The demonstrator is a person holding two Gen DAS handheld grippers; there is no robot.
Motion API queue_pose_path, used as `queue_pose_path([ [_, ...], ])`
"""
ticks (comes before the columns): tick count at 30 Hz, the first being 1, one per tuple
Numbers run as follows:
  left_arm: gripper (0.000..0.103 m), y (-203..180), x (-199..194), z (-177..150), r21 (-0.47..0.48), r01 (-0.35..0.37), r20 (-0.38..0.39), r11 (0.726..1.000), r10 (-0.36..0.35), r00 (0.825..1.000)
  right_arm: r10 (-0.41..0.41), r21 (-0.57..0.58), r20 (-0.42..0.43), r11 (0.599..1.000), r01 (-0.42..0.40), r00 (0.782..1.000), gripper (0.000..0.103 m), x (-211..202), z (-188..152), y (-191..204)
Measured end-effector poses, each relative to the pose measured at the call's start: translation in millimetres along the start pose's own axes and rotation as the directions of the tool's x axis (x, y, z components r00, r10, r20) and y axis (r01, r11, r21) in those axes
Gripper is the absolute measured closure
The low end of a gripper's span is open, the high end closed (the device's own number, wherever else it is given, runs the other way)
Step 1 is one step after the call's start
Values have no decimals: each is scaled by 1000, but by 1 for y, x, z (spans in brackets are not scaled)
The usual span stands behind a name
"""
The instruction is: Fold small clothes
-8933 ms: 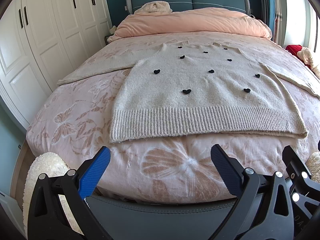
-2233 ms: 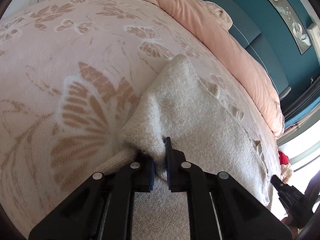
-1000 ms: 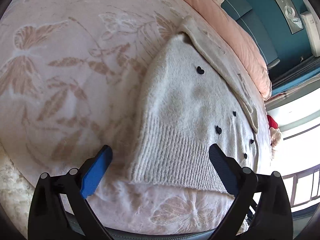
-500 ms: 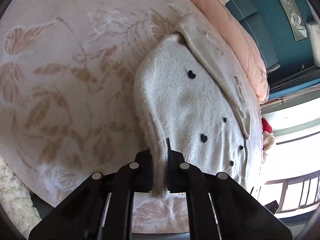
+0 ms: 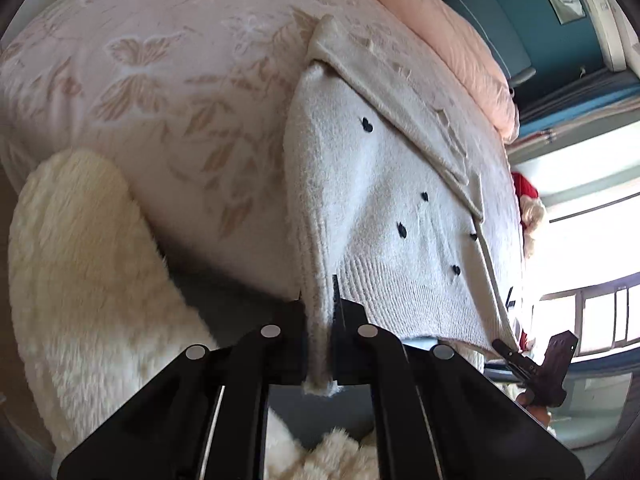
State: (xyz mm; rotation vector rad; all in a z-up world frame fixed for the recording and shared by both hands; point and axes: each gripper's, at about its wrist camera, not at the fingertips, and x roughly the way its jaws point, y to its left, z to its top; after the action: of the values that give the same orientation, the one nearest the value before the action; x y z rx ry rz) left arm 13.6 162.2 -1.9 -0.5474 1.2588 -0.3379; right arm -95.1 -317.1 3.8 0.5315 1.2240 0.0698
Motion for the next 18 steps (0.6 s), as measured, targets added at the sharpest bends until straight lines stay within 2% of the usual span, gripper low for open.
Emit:
queue_pose_path([
  [2,97,0,-11,-26,40,-37,-34,999,39,999,-15,-39,-78,999,12,997,94,-5,-35,4],
  [4,97,2,-29,-47,39,-30,-58,999,33,998,-1,-9,-133,1000,0,991,94,-15,-65,4],
  [6,97,1,-51,-57,20,-24,-60,1000,25,998,32,35,-139,999,-28,990,94,-33,-84,5],
  [8,97,-9,-70,-47,31,-20,-20,999,21,1000,34,24,-68,999,-33,997,94,-58,-75,13],
  [10,97,-30,-82,-15,85,8,70,996,-14,997,64,19,73,998,-65,995,95,-83,-36,18],
  [12,97,-56,-81,28,188,37,161,981,-68,985,92,-12,228,996,-92,969,98,-98,18,20],
  [13,96,-70,-73,51,238,5,211,971,-57,976,102,-16,296,995,-102,950,98,-99,47,18],
  [15,96,-94,-43,99,293,-32,271,956,-50,961,120,7,398,991,-134,910,98,-83,103,11],
  [16,96,-103,-24,123,302,-69,302,951,-26,953,123,40,424,987,-154,897,98,-67,129,3],
  [17,96,-110,-2,145,303,-105,320,947,3,947,137,66,423,981,-181,896,98,-47,151,-1],
  [18,95,-114,24,166,308,-121,313,944,20,950,115,101,435,979,-175,893,96,-27,173,-6],
])
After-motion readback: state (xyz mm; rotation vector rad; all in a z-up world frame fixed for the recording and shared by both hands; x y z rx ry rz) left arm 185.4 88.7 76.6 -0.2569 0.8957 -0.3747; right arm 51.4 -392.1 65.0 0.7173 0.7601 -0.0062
